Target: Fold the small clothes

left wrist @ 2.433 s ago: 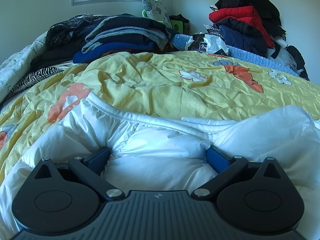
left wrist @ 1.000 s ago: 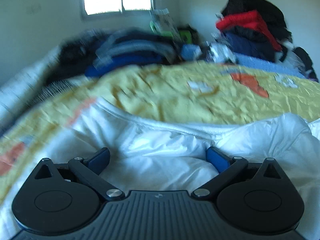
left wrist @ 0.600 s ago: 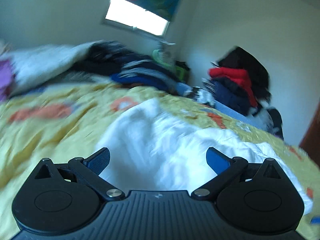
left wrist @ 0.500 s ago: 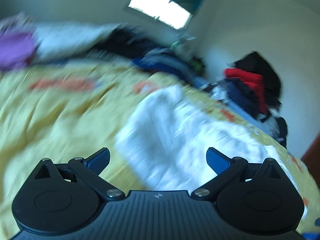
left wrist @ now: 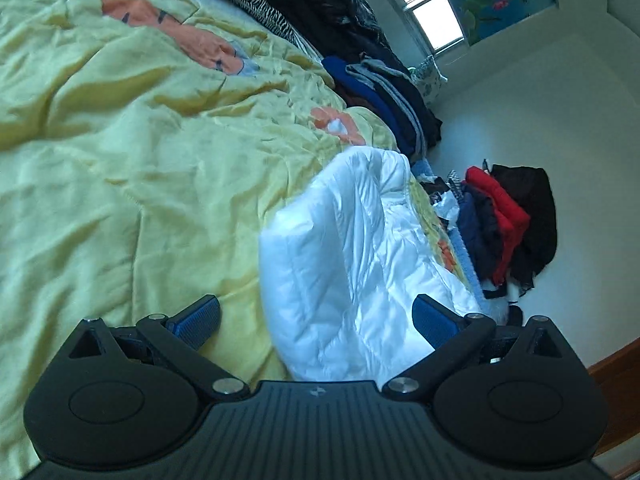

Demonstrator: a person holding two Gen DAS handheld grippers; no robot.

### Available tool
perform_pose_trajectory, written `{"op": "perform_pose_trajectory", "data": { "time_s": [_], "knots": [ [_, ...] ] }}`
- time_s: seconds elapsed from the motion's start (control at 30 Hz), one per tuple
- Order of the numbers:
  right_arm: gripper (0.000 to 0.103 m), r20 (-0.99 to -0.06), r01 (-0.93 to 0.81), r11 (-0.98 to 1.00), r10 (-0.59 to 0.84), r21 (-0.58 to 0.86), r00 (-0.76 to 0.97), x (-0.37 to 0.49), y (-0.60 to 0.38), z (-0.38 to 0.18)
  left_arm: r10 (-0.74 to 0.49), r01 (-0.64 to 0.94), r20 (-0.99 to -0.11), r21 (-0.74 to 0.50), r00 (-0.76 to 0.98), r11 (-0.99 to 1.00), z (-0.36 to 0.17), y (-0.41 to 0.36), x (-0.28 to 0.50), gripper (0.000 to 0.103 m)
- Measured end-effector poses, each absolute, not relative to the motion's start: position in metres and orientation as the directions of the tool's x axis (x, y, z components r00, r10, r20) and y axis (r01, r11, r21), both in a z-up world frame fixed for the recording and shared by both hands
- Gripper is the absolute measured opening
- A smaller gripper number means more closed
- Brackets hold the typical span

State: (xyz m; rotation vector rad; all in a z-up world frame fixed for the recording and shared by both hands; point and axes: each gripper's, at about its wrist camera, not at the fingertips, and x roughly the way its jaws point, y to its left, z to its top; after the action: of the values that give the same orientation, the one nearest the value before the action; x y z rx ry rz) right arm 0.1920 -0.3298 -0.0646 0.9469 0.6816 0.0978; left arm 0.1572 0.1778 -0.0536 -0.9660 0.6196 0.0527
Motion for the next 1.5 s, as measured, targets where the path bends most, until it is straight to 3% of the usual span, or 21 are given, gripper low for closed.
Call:
{"op": "perform_pose_trajectory", "data": {
  "time_s": [0.1,0.13,0.17,0.23,0.27,0.43,0.6,0.83,0.93,1.0,1.03,1.1,1.23,1.33,1.43,1.5],
  "knots": [
    [0.078,-0.47,0.219,0.559,0.355,0.8,0.808,0.2,-0.334,-0.071,-0.217,-0.322,-0.513,-0.761,0.831,0.563,-0.053,0.18,0.166,0.097],
    [0.075,-0.462,0.219,0.549,0.354,0.807,0.814,0.201,-0.335,-0.072,-0.222,-0.326,-0.515,-0.764,0.828,0.556,-0.054,0.181,0.169,0.08],
    [0.067,-0.454,0.222,0.535,0.352,0.815,0.819,0.202,-0.338,-0.075,-0.237,-0.331,-0.525,-0.765,0.818,0.552,-0.056,0.182,0.173,0.051],
    [0.042,-0.446,0.225,0.511,0.365,0.83,0.817,0.204,-0.341,-0.082,-0.257,-0.353,-0.563,-0.749,0.786,0.56,-0.063,0.182,0.182,0.024],
    [0.022,-0.442,0.228,0.494,0.374,0.839,0.815,0.206,-0.342,-0.086,-0.255,-0.359,-0.57,-0.744,0.781,0.563,-0.064,0.182,0.183,0.021],
    [0.017,-0.38,0.183,0.463,0.38,0.867,0.844,0.2,-0.343,-0.078,-0.253,-0.302,-0.524,-0.751,0.813,0.587,-0.041,0.182,0.173,0.01],
    [0.017,-0.294,0.055,0.471,0.45,0.88,0.843,0.16,-0.349,-0.041,-0.317,-0.172,-0.464,-0.746,0.827,0.643,-0.002,0.189,0.135,0.009],
    [0.017,-0.389,0.1,0.509,0.502,0.855,0.772,0.068,-0.354,-0.05,-0.366,-0.134,-0.464,-0.746,0.807,0.652,-0.012,0.201,0.062,0.009],
    [0.03,-0.446,0.174,0.499,0.499,0.849,0.743,0.061,-0.354,-0.069,-0.338,-0.185,-0.523,-0.713,0.782,0.677,-0.03,0.199,0.062,0.01],
    [0.06,-0.468,0.23,0.474,0.478,0.85,0.744,0.064,-0.363,-0.071,-0.337,-0.208,-0.537,-0.717,0.774,0.665,-0.038,0.204,0.067,0.011],
    [0.063,-0.46,0.238,0.463,0.455,0.853,0.763,0.063,-0.369,-0.067,-0.336,-0.223,-0.536,-0.729,0.774,0.648,-0.04,0.206,0.07,0.013],
    [0.069,-0.431,0.238,0.452,0.393,0.86,0.812,0.059,-0.384,-0.052,-0.328,-0.234,-0.534,-0.734,0.779,0.638,-0.042,0.208,0.069,0.018],
    [0.069,-0.343,0.2,0.478,0.231,0.855,0.911,0.052,-0.407,-0.018,-0.221,-0.274,-0.534,-0.694,0.816,0.666,-0.036,0.203,0.063,0.07],
    [0.07,-0.273,0.056,0.519,0.352,0.853,0.895,0.083,-0.384,0.008,-0.171,-0.248,-0.478,-0.69,0.861,0.68,-0.026,0.2,0.058,0.07],
    [0.082,-0.256,-0.093,0.493,0.594,0.865,0.762,0.131,-0.33,0.017,-0.21,-0.193,-0.462,-0.681,0.862,0.706,-0.015,0.193,0.065,0.069],
    [0.084,-0.264,-0.135,0.449,0.714,0.883,0.648,0.168,-0.286,0.012,-0.219,-0.175,-0.466,-0.664,0.857,0.727,-0.01,0.189,0.074,0.062]
  ]
}}
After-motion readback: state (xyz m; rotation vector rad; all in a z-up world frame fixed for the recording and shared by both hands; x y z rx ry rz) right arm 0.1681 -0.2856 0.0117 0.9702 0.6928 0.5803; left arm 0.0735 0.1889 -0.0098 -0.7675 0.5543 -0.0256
